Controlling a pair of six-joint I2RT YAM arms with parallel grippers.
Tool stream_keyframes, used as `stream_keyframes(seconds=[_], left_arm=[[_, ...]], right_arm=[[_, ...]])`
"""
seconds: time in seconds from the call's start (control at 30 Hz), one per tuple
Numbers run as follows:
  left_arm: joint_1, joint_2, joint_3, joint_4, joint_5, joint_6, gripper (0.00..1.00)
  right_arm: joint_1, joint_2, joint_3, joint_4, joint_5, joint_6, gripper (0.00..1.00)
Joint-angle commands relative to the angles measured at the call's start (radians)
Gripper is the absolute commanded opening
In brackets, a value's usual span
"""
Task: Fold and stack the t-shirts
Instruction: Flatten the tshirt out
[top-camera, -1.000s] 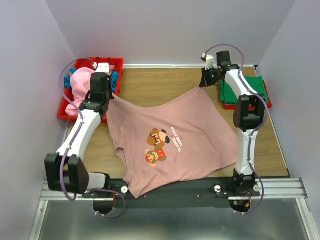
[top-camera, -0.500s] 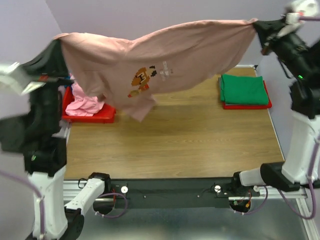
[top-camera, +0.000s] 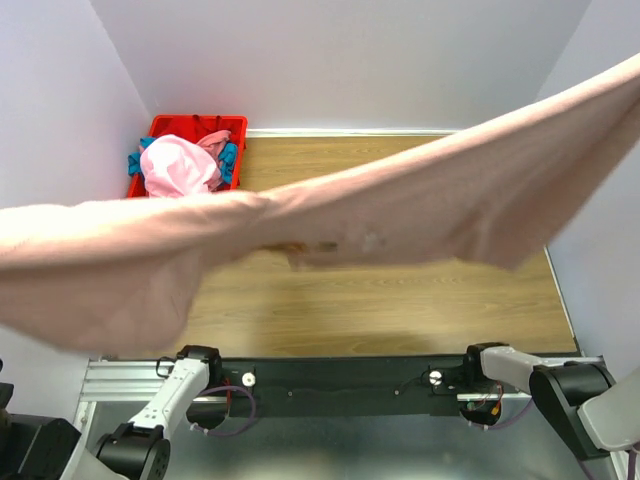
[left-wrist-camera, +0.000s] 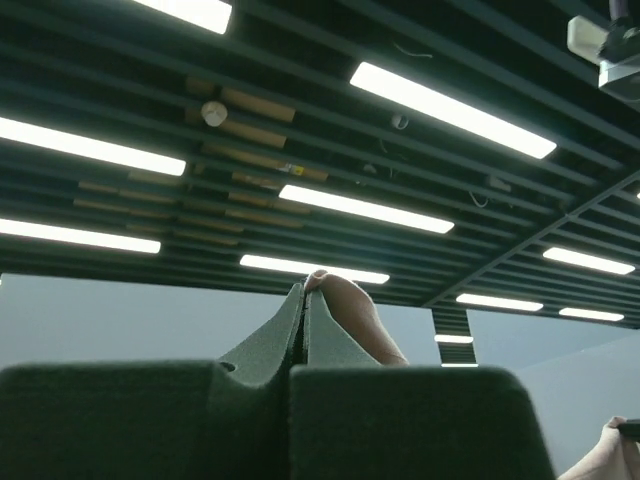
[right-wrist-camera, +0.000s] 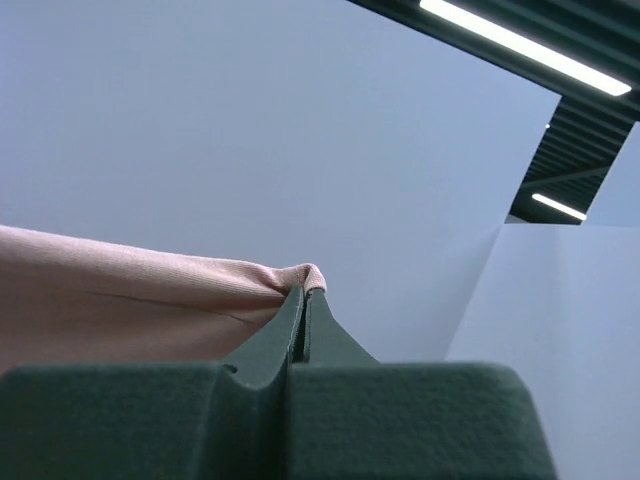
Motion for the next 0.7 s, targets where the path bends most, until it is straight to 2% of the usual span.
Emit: stream_keyframes(seconds=[0.0,0.13,0.17,0.4,0.43,0.5,0.53,0.6,0.67], left_arm=[[0.009,0.018,-0.026,-0.006,0.02,-0.031,0.0],[0.009,-0.021,-0.155,-0.011,0.011,-0.009,0.0],[0.009,-0.03,-0.195,-0.011,0.008,-0.006,0.0],[0.009,-0.12,-0.747,0.073,0.025,0.008,0.0],[0.009,-0.117,-0.884,0.119,0.026,0.008,0.0],[0.009,-0.096,-1.067,0.196,0.042,0.002,0.0],[0.01,-0.052,-1.118,0.222,0.049,0.003,0.0],[0.009,0.019,-1.235,0.305,0.069,0.005,0.0],[0.007,0.169,-1.268,0.334,0.075,0.011,0.0]], right_arm=[[0.001,0.013,-0.024,0.012,0.091,-0.029,0.0],[0.002,-0.03,-0.165,0.009,0.061,-0.029,0.0],[0.002,-0.054,-0.261,0.01,0.049,-0.023,0.0],[0.002,-0.163,-0.728,0.029,-0.053,-0.013,0.0],[0.002,-0.168,-0.851,0.039,-0.074,-0.016,0.0],[0.001,-0.166,-0.972,0.088,-0.114,-0.026,0.01],[0.001,-0.154,-1.073,0.11,-0.122,-0.025,0.01],[-0.001,-0.111,-1.167,0.17,-0.157,-0.034,0.0],[-0.001,-0.012,-1.29,0.274,-0.169,-0.019,0.0]])
